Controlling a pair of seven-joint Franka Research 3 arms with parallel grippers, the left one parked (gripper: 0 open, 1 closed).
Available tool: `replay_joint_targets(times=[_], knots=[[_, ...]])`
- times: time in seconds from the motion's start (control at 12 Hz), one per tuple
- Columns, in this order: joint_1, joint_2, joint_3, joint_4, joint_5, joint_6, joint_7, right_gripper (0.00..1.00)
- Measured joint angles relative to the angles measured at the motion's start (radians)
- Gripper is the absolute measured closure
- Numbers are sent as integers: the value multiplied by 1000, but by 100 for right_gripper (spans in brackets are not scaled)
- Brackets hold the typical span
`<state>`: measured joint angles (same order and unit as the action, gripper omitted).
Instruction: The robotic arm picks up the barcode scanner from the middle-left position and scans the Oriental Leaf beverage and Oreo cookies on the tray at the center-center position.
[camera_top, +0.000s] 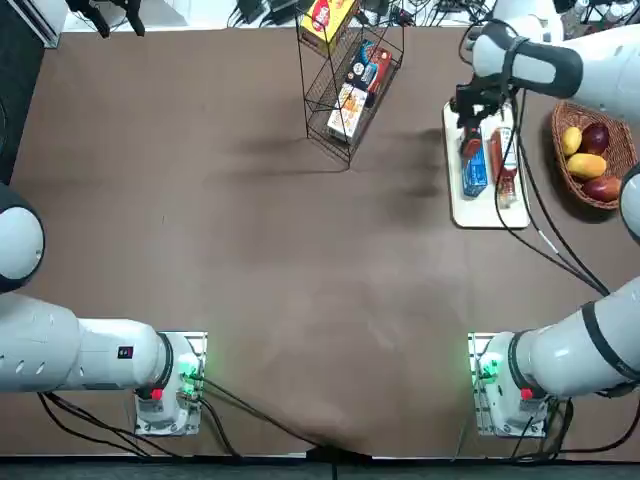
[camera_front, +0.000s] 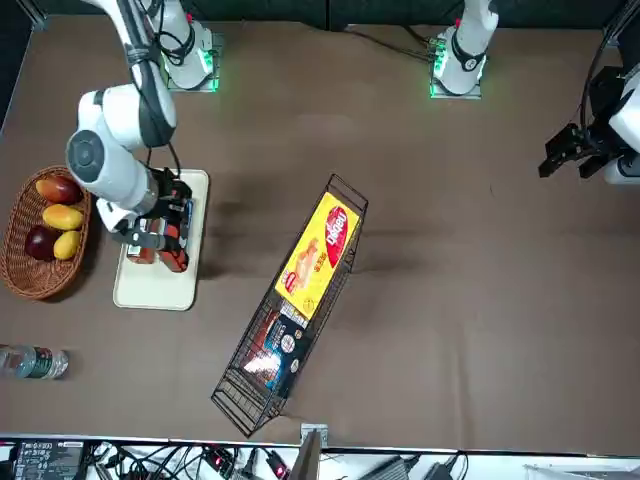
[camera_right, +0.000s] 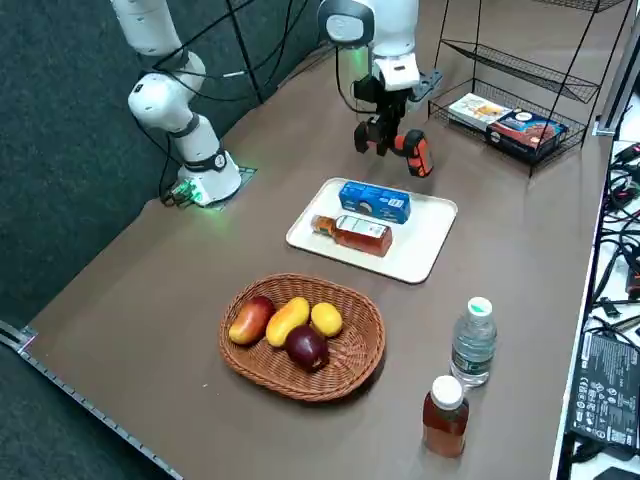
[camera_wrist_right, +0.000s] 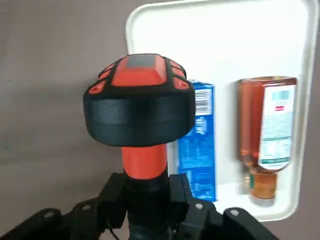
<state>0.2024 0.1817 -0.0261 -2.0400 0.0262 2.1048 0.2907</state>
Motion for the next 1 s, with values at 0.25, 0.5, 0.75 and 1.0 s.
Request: replay_joint_targets(times=[0.25, 0.5, 0.75, 1.0], knots=[[-58, -1, -2, -1, -24, -13, -44, 57], [-108, -1, -2, -30, -49, -16, -110, 57], [-118, -5, -2, -67, -49, -14, -125, 57], [-118, -17, 0, -90, -50, -13, -128, 57]])
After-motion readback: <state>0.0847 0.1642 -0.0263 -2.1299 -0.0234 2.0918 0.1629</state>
